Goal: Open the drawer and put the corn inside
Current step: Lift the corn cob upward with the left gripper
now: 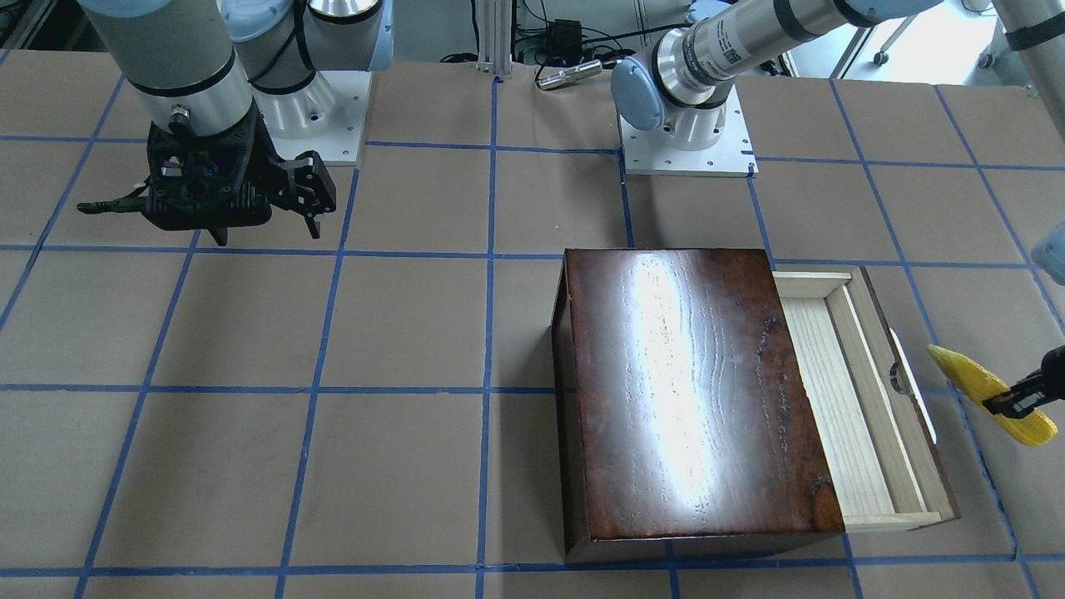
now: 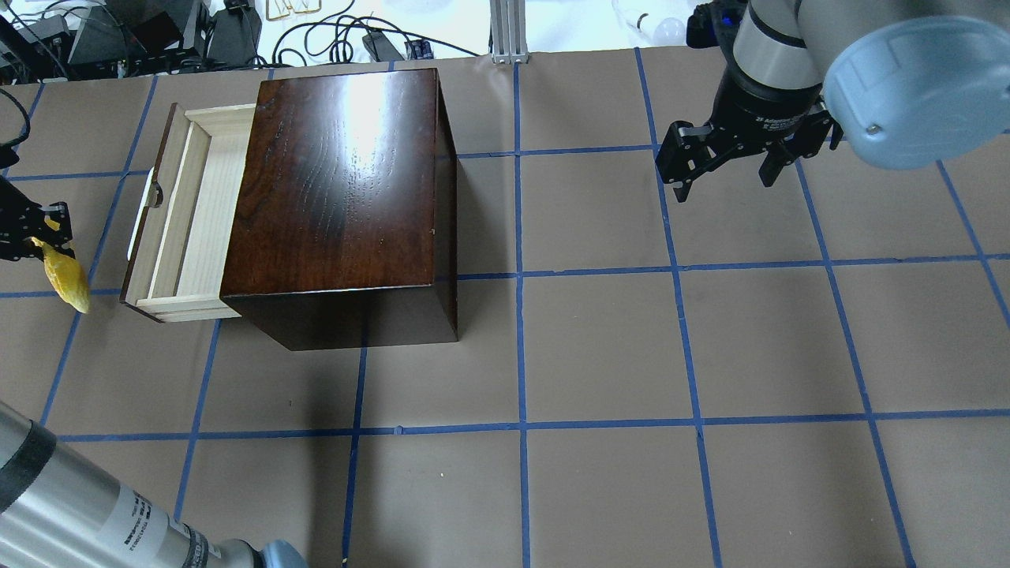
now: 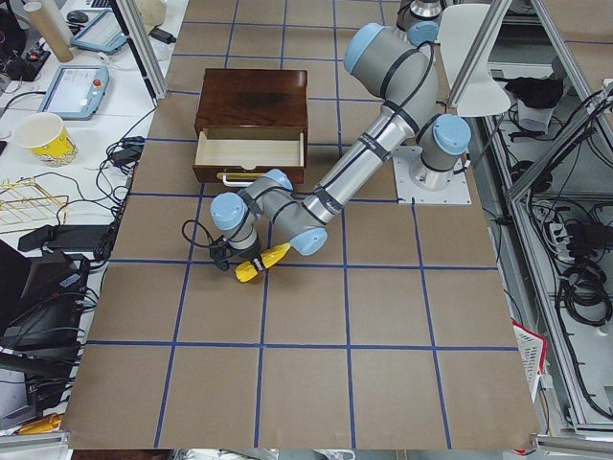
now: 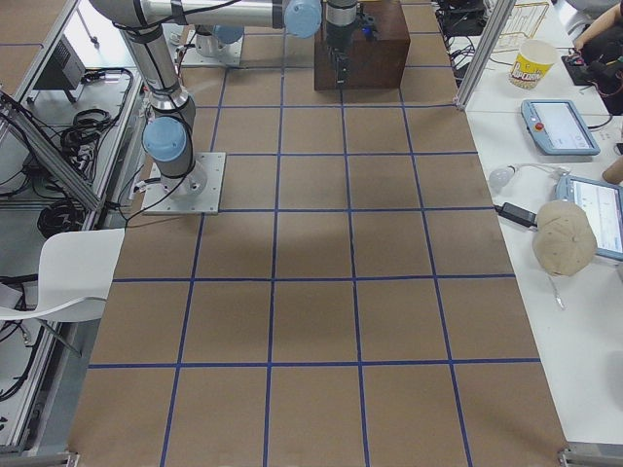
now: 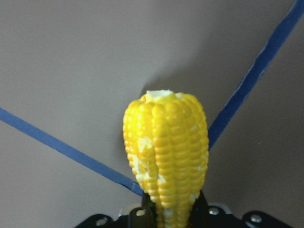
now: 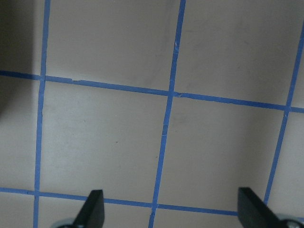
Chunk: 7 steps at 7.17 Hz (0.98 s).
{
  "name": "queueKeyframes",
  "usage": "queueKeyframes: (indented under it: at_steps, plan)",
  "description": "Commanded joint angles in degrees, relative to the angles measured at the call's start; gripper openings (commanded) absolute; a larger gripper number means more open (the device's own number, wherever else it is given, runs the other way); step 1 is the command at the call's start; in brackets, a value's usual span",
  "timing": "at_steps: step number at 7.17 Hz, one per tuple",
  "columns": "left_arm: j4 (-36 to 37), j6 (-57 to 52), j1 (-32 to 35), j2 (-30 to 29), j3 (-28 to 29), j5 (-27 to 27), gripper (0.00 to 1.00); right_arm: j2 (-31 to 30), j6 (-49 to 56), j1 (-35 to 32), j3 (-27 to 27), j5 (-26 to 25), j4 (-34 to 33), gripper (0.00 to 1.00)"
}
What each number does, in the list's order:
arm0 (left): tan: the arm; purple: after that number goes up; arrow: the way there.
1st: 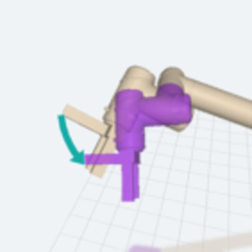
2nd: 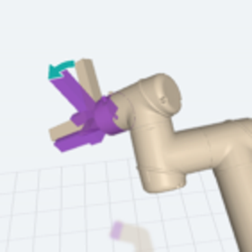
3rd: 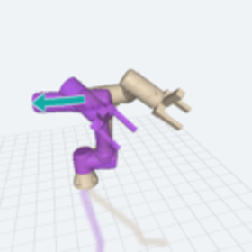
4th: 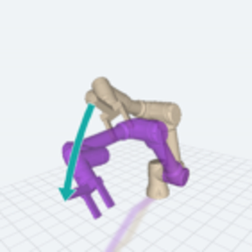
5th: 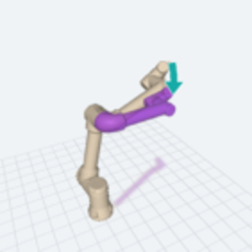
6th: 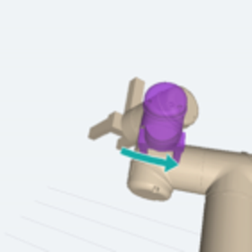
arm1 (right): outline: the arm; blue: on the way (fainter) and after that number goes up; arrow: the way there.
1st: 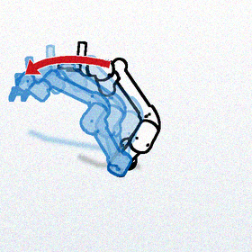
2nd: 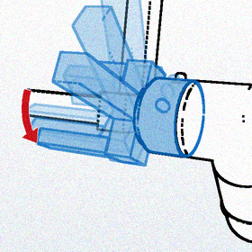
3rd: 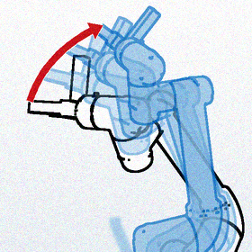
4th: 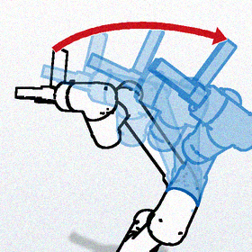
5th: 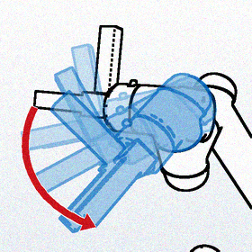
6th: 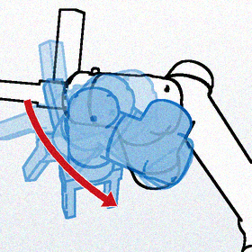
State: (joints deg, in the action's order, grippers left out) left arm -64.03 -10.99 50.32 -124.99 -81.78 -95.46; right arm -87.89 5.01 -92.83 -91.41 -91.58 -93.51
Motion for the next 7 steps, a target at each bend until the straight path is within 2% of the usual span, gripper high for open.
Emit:
queueKeyframes:
  at_steps: [1,5,7]
  plan:
    - [-0.75,-2.09,2.49,2.72,3.02,-0.07,0.01,0.0,0.0,0.11,0.0,0.0,0.0,1.0]
    - [-18.03,-2.28,9.0,7.99,12.25,0.01,0.02,0.0,0.0,-0.07,0.0,0.0,0.0,1.0]
    - [-19.47,-2.46,12.94,10.37,12.61,-0.25,0.03,0.0,0.0,-0.06,0.0,0.0,0.0,1.0]
